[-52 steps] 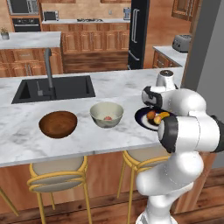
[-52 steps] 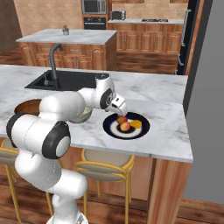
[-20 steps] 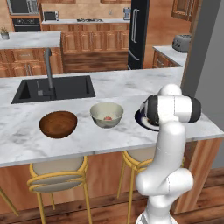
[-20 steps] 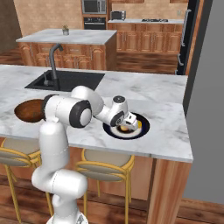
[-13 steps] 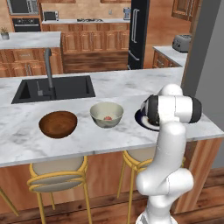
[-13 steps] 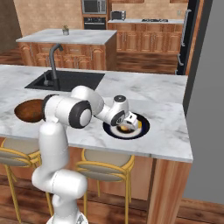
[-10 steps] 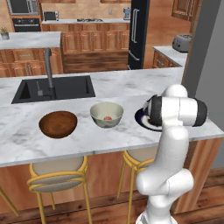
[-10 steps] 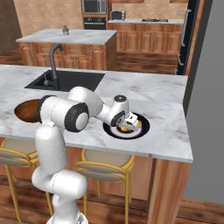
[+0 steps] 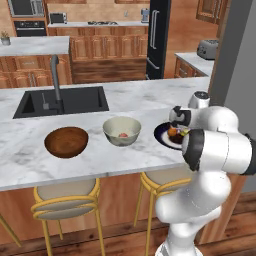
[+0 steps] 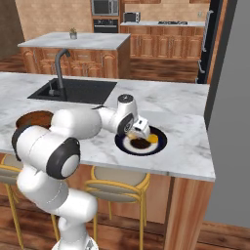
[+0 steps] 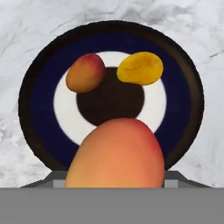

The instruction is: Take the fruits from the plate on the dining counter and place two fruits in each bowl.

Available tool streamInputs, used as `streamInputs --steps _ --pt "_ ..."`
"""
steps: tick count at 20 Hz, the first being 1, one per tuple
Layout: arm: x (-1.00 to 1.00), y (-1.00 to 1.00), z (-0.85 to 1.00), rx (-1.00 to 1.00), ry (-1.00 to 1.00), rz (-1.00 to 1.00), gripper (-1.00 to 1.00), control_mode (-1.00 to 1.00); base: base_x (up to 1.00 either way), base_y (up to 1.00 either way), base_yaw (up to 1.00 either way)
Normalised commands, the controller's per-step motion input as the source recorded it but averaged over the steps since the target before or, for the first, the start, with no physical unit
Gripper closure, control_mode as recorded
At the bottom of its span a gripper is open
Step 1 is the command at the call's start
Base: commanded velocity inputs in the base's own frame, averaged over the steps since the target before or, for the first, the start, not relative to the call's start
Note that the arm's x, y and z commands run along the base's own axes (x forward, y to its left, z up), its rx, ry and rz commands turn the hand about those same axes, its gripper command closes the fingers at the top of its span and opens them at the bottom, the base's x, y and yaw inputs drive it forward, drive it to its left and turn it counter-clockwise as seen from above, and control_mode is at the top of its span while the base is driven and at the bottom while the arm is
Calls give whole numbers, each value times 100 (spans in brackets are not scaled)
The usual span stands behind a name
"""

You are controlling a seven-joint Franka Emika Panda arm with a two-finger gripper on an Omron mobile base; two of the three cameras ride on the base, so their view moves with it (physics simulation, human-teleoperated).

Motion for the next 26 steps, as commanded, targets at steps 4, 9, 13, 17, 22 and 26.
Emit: streamInputs --steps 4,9,13,17,22,26 --pt "-11 67 95 0 0 6 100 -100 0 0 0" --pt "0 66 64 12 3 18 100 -100 0 0 0" --pt "2 76 19 13 0 16 100 -100 0 0 0" --pt "4 100 0 -1 0 11 100 -100 0 0 0" --pt "2 99 2 -8 3 8 100 -100 0 0 0" --pt "13 77 8 -6 12 4 100 -100 0 0 0"
